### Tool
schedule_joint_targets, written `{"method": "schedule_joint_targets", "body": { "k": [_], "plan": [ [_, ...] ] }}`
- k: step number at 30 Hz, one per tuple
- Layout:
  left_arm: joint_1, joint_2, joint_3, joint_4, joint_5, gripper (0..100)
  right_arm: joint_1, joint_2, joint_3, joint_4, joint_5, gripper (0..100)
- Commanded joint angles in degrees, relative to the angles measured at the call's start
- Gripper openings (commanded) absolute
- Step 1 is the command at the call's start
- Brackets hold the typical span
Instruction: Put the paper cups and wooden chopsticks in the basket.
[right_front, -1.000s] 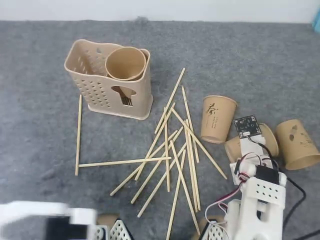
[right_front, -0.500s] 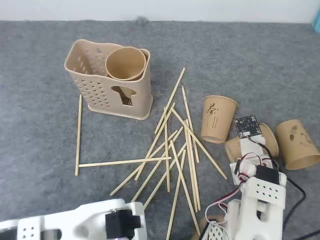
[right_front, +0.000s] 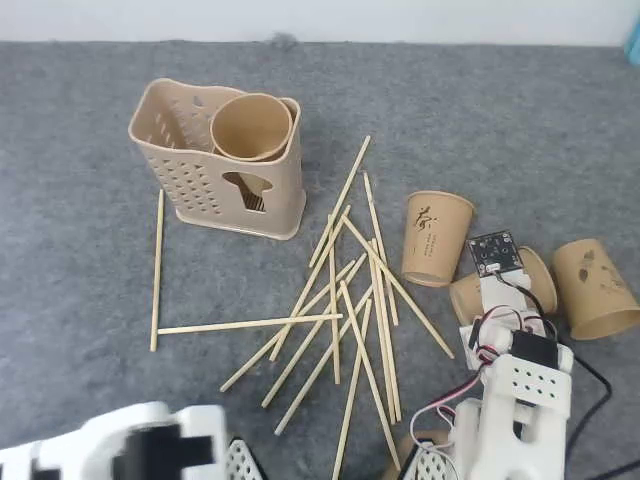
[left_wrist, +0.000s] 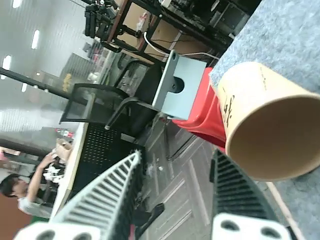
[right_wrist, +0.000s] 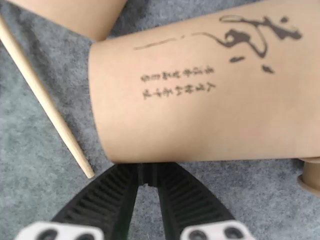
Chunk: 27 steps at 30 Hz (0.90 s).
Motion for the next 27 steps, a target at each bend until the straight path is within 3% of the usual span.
{"method": "schedule_joint_targets", "body": {
  "k": [1,6,18,27],
  "plan": [
    [1.14,9.93,-3.38,-9.93,-1.14,21,0.22,-1.27,-0.26,-0.48,0.88,1.7],
    [2.46,20.04,-10.33,-10.20,-1.85,21,0.13,-1.36,0.09,-0.66,0.88,1.7],
    [6.86,26.64,-14.11,-10.20,-1.76,21,0.40,-1.36,0.09,-0.57,0.88,1.7],
    [7.30,36.57,-23.60,-10.20,-1.58,21,0.13,-1.36,0.09,-0.75,0.88,1.7]
  ]
}}
